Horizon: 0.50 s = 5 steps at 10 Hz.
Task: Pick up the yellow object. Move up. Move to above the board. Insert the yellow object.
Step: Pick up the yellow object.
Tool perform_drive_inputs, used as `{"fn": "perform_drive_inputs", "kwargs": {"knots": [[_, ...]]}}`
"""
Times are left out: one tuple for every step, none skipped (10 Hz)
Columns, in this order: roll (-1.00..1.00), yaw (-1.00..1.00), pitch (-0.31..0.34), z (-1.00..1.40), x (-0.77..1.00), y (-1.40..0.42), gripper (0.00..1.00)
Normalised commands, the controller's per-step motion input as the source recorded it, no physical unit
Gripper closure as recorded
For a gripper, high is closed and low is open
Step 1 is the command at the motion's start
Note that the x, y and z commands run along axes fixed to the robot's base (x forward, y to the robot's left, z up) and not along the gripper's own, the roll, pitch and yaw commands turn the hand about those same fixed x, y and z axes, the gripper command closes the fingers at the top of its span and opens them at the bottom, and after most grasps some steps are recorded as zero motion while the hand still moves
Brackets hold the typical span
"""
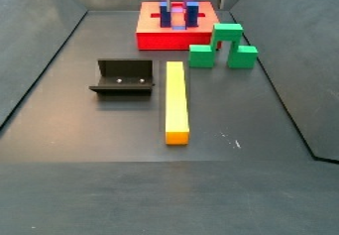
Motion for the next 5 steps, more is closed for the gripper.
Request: {"fn": "perform_drive_inputs", "kwargs": {"knots": [[0.00, 0.00, 0.000, -0.16, 0.07, 0.00, 0.00], [0.00, 0.00, -0.003, -0.19, 0.00, 0.00, 0.00], [-0.05, 0.00, -0.117, -0.24, 0.05, 0.00, 0.00], [0.02, 0.00, 0.000, -0.16, 0.33, 0.00, 0.00], [0.04, 0.00, 0.000, -0.15, 0.34, 0.00, 0.00]]}}
